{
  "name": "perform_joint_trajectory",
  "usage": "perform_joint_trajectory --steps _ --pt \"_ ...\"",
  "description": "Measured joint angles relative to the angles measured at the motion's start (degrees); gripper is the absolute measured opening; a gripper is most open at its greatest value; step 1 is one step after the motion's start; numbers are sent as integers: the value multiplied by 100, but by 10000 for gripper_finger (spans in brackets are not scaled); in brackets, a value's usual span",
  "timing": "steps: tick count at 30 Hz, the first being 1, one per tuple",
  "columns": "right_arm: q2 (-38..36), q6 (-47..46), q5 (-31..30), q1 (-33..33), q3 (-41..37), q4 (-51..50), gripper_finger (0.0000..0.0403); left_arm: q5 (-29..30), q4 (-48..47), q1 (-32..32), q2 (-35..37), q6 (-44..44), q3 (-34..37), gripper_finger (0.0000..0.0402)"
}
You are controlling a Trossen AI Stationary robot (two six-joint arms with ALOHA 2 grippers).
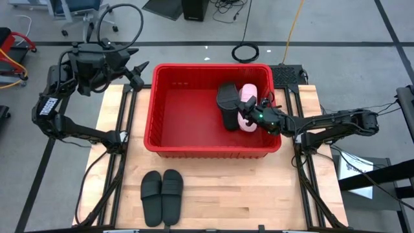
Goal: Pick and place slides into bin
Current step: Stack the black slide on top of the black slide in the red bin
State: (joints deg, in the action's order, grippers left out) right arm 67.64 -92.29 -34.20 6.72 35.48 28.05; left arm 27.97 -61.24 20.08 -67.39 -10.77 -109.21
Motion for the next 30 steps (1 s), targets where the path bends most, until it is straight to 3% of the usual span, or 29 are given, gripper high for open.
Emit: perform_joint_trajectory --steps 15,20,26,30 --pt "-4 -8 101 -4 -2 374 226 45 -333 0 41 125 -1 262" --pt "-7 505 -24 17 -2 1057 239 54 -333 0 85 123 -2 262" --pt "-7 757 -10 31 -2 1200 232 54 -333 0 113 131 -2 262" --pt "-7 1002 331 -4 -2 1200 227 -120 -362 0 113 140 -2 262"
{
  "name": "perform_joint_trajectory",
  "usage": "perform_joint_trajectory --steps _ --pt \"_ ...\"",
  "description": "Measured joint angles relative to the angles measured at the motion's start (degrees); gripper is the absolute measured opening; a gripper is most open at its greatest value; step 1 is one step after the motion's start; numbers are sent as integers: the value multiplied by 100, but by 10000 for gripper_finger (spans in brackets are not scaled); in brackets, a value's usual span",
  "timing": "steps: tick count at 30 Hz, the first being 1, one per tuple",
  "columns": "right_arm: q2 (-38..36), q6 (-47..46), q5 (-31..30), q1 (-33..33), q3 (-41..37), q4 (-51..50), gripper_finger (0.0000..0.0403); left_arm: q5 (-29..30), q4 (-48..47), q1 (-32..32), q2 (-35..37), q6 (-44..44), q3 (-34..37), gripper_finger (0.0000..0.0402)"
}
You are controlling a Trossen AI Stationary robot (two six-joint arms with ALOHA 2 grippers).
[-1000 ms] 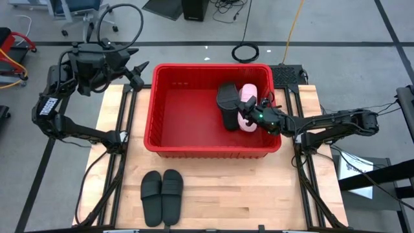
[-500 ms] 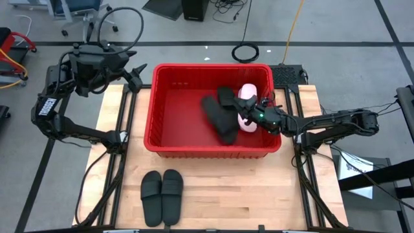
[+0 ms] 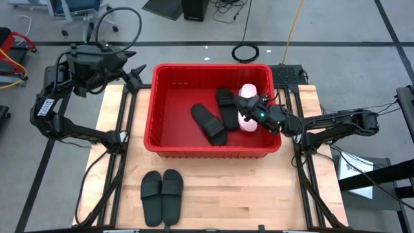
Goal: Pick and place slides into bin
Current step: Stack the black slide on top of the black slide in the red bin
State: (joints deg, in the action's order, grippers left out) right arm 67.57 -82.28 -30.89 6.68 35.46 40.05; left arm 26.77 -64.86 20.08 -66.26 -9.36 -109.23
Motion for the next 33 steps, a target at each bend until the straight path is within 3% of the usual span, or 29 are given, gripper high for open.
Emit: perform_joint_trajectory --steps 8,12,16,19,24,27,33 --pt "17 1649 1858 396 167 0 227 -682 -2 -2 -6 12 0 262" --pt "75 2353 2345 643 366 -41 224 -1259 -6 -2 -7 135 0 262" --pt "84 2875 2511 793 545 -40 224 -1983 9 -2 -44 262 196 262" --pt "105 2970 2511 832 549 -101 224 -2400 166 -2 -48 309 811 262" --pt "101 3022 2502 837 551 -153 224 -3484 1411 -2 -217 949 2201 262" --pt "101 3051 2506 835 551 -127 224 -4078 2297 -7 -532 1462 2641 262" --pt "101 3323 2511 835 551 -125 224 -4303 2667 -35 -1658 1669 2764 262"
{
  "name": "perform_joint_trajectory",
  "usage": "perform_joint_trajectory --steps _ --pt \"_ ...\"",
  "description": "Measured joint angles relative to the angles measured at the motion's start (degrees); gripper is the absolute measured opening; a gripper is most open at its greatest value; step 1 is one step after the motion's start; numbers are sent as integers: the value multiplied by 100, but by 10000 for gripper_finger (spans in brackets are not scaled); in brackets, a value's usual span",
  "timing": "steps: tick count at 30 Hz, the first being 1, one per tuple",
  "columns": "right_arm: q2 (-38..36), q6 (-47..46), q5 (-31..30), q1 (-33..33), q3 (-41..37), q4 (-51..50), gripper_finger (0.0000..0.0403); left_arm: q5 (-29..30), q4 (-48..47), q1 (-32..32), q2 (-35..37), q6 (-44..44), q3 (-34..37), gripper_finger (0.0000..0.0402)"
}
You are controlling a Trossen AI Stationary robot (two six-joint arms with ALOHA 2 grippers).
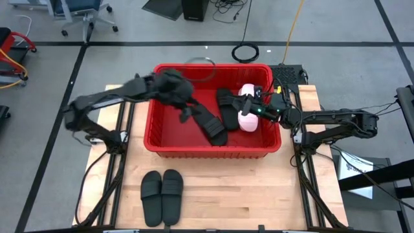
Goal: Pick and place slides into bin
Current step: Stack the black slide on top of the black slide in the red bin
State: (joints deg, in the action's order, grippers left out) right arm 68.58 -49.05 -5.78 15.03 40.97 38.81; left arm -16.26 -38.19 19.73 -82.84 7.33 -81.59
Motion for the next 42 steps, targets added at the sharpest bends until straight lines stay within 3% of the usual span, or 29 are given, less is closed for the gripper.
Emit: perform_joint_trajectory --steps 5,10,27,34,38,42 --pt "0 -89 0 0 0 -2 224 -366 -43 -16 -991 37 -8 262" --pt "0 -124 9 0 0 28 224 -68 -204 -35 -1660 -146 -14 262" --pt "-2 -425 -7 28 0 -4 224 392 7 -111 -2634 -507 -20 262" --pt "-2 -578 -11 28 0 -4 224 -193 110 -156 -2989 -396 -18 258" --pt "-2 -580 -9 27 0 -4 224 -161 161 -212 -2938 -436 -14 212" --pt "-4 -598 -9 26 0 -13 224 -123 246 -204 -2845 -435 -14 116"
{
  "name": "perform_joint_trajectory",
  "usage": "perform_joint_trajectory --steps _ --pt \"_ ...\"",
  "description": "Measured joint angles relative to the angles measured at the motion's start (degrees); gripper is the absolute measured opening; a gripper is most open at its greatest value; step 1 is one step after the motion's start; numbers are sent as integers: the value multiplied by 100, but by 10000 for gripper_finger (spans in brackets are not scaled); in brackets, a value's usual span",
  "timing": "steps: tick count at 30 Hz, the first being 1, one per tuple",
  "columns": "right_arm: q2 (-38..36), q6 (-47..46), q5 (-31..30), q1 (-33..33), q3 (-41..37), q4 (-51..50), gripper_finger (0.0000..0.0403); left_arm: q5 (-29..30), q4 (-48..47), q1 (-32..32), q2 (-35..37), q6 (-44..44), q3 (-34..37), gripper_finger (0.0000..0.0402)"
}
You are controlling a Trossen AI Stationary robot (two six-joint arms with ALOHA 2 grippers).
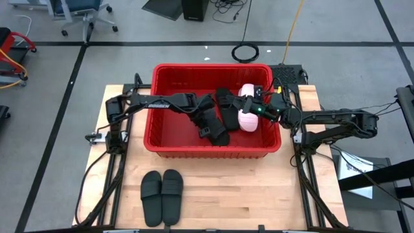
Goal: Pick and place slides into bin
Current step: Stack the black slide on top of the black slide in the red bin
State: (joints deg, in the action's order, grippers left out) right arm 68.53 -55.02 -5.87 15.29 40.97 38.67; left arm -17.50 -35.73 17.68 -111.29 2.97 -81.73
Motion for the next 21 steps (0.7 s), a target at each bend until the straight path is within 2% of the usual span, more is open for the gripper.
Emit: perform_joint_trajectory --steps 3,4,12,17,21 --pt "0 10 0 0 0 -43 224 -7 -11 29 48 15 0 34" --pt "0 13 1 0 0 -62 224 -26 -6 36 55 31 -2 18" --pt "0 -14 -2 0 0 -172 224 122 -214 62 293 -45 0 5" --pt "0 -531 0 0 0 -199 224 525 -462 67 927 -370 0 3" --pt "0 -1294 0 2 0 -247 224 1060 -472 63 1713 -735 0 2"
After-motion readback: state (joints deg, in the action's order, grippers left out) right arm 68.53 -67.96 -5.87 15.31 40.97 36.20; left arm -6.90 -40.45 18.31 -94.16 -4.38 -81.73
